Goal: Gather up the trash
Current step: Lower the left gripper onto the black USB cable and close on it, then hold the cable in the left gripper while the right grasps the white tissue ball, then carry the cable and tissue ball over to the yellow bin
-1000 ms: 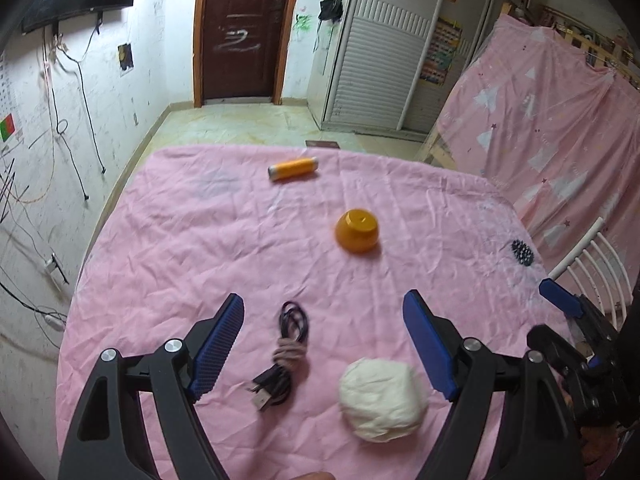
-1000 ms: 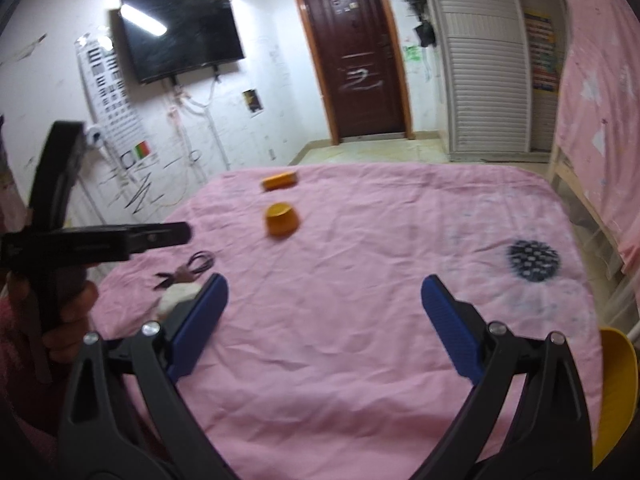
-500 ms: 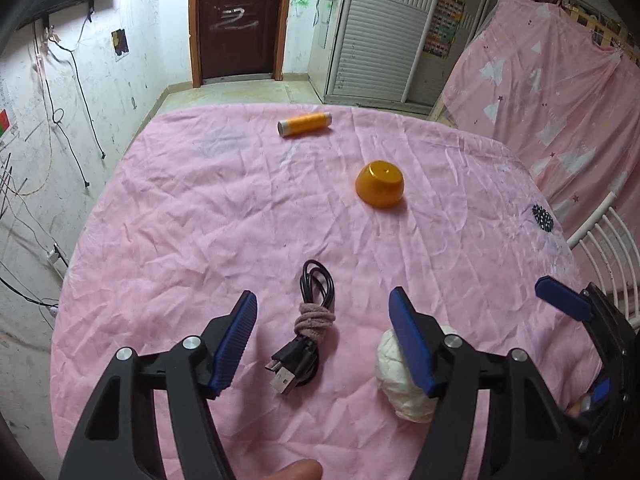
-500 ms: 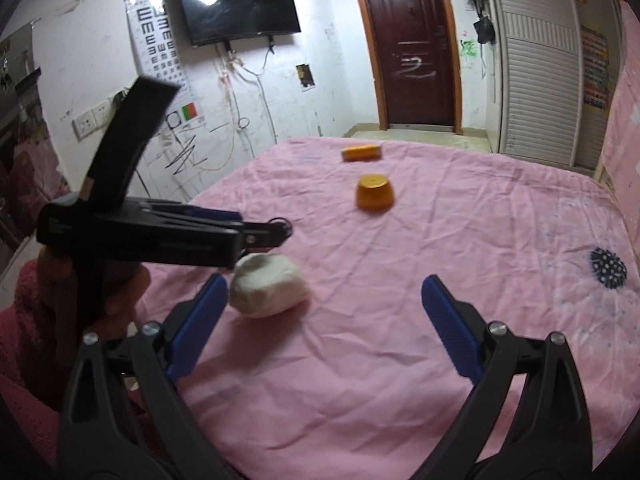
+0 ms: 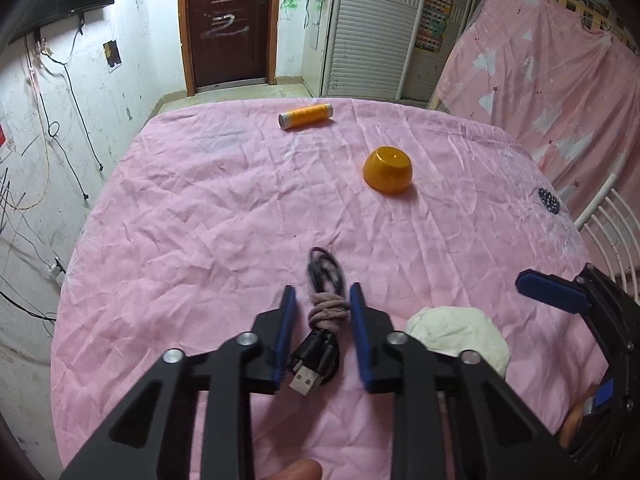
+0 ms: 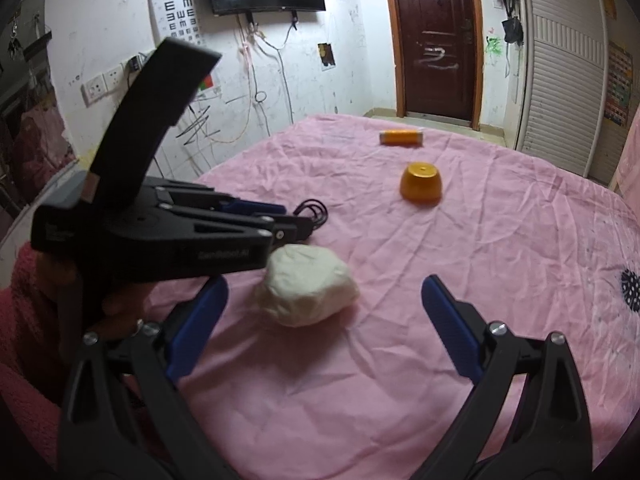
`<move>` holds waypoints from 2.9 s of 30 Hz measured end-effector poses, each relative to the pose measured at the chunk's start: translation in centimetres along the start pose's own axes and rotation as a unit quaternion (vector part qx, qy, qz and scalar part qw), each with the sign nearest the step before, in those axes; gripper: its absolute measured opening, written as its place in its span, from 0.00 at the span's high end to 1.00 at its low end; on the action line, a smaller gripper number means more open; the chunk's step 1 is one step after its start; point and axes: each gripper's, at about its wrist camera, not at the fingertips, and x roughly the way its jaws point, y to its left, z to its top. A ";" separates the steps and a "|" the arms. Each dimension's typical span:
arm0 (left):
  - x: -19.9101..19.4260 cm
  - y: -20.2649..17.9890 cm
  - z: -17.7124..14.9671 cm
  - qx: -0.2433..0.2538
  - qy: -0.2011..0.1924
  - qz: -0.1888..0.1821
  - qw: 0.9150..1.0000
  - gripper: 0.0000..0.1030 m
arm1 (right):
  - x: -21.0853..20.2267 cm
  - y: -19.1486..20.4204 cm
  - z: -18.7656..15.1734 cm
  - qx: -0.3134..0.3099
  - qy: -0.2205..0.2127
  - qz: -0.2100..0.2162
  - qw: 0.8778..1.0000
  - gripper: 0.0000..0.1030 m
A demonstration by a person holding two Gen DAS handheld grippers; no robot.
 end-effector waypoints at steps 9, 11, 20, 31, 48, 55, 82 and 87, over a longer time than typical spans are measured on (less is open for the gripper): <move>-1.1 2.3 0.5 -0.035 -0.024 -0.002 0.999 0.89 | 1.4 1.2 1.0 -0.019 0.022 -0.003 1.000 0.09; -1.6 2.7 0.8 -0.040 -0.031 -0.001 0.999 0.89 | 1.9 1.3 1.2 -0.019 0.029 -0.007 0.999 0.09; -2.4 3.8 1.1 -0.053 -0.044 -0.003 0.998 0.89 | 3.4 1.2 1.3 -0.011 0.062 -0.022 0.998 0.45; -3.0 3.4 1.2 -0.048 -0.050 0.000 0.998 0.89 | 2.2 0.3 1.4 0.005 0.033 -0.042 0.999 0.46; -4.7 -5.3 3.3 0.019 -0.078 -0.024 0.997 0.89 | -8.3 -9.2 -0.5 0.109 -0.066 -0.126 0.984 0.46; -5.3 -10.4 4.5 0.053 -0.087 -0.057 0.993 0.89 | -13.9 -13.0 -2.0 0.147 -0.109 -0.178 0.967 0.46; -3.9 -29.2 4.9 0.184 -0.064 -0.138 0.971 0.89 | -25.9 -25.3 -10.9 0.297 -0.174 -0.327 0.880 0.46; -2.9 -31.4 4.7 0.193 -0.049 -0.147 0.969 0.89 | -25.1 -27.3 -12.3 0.321 -0.153 -0.339 0.871 0.46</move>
